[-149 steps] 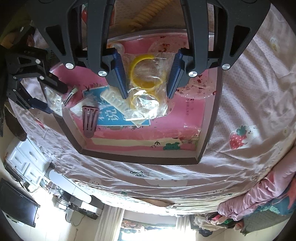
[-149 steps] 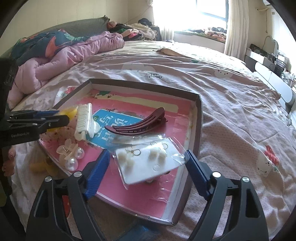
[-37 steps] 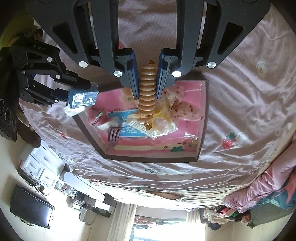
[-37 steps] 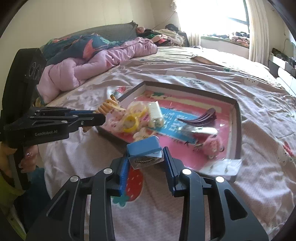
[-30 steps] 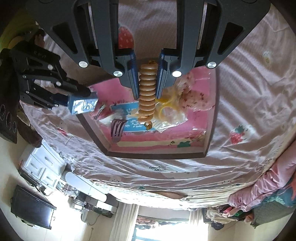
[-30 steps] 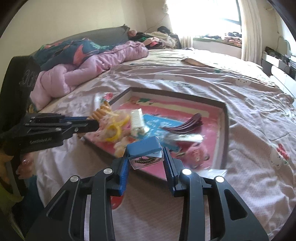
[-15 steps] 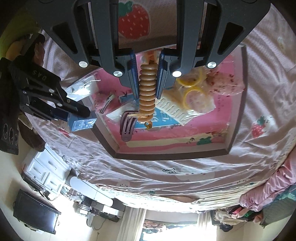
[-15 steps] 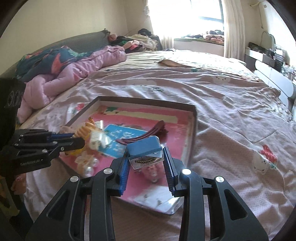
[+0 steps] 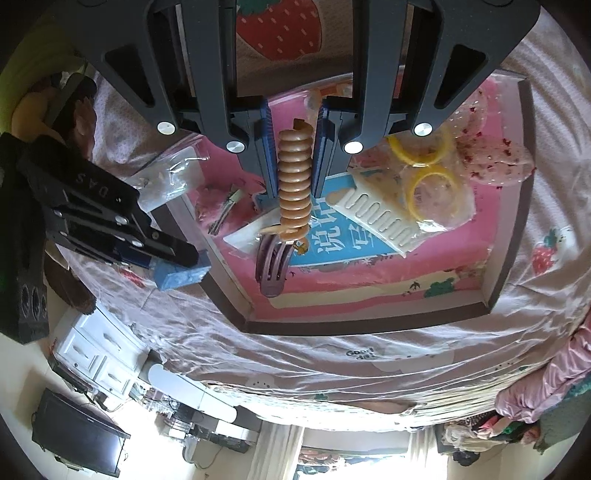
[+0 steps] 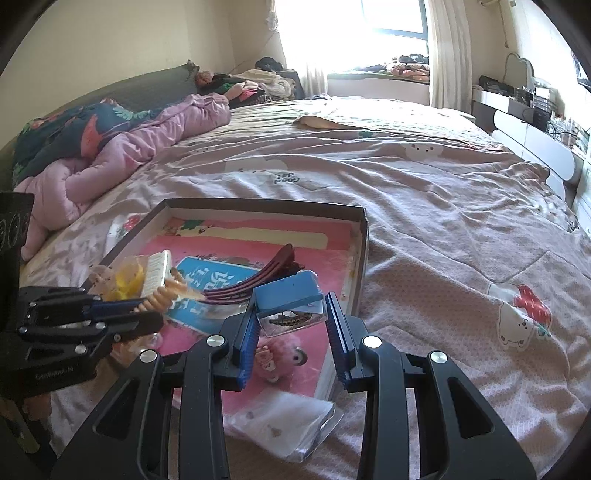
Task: Organize jewelry
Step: 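Carry the hair tie into the tray with the left tool while the right tool carries the case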
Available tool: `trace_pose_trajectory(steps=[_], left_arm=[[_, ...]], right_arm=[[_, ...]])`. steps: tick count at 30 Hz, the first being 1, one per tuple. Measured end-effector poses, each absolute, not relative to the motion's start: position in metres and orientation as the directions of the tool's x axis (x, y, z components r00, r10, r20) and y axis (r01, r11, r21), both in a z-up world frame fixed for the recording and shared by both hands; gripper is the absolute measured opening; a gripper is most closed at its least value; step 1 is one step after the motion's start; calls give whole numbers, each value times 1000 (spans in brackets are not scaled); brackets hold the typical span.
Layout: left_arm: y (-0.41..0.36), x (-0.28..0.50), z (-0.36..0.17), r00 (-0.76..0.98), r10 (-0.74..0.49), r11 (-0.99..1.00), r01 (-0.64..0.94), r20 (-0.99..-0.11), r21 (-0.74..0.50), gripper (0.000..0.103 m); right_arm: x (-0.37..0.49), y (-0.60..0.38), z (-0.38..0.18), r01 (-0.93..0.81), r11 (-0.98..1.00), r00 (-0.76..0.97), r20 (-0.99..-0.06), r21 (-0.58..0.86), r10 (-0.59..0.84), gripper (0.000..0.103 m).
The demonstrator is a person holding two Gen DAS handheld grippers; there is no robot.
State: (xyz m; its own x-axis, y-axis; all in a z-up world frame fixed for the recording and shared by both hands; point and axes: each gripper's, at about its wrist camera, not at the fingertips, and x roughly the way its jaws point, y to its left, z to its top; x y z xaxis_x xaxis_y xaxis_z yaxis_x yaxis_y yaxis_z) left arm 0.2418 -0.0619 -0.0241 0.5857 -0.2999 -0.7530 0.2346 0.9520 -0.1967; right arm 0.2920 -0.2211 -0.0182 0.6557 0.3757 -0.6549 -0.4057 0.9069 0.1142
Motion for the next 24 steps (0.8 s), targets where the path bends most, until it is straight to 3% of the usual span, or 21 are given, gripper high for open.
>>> trace_pose_trajectory(steps=[19, 24], left_arm=[[-60, 241, -28, 582, -289, 956, 219, -760, -196, 13], [-56, 234, -26, 587, -284, 958, 211, -758, -195, 18]], right_arm=[[285, -215, -37, -410, 906, 617, -701, 100, 357, 35], [275, -215, -37, -418, 903, 608, -708, 98, 359, 39]])
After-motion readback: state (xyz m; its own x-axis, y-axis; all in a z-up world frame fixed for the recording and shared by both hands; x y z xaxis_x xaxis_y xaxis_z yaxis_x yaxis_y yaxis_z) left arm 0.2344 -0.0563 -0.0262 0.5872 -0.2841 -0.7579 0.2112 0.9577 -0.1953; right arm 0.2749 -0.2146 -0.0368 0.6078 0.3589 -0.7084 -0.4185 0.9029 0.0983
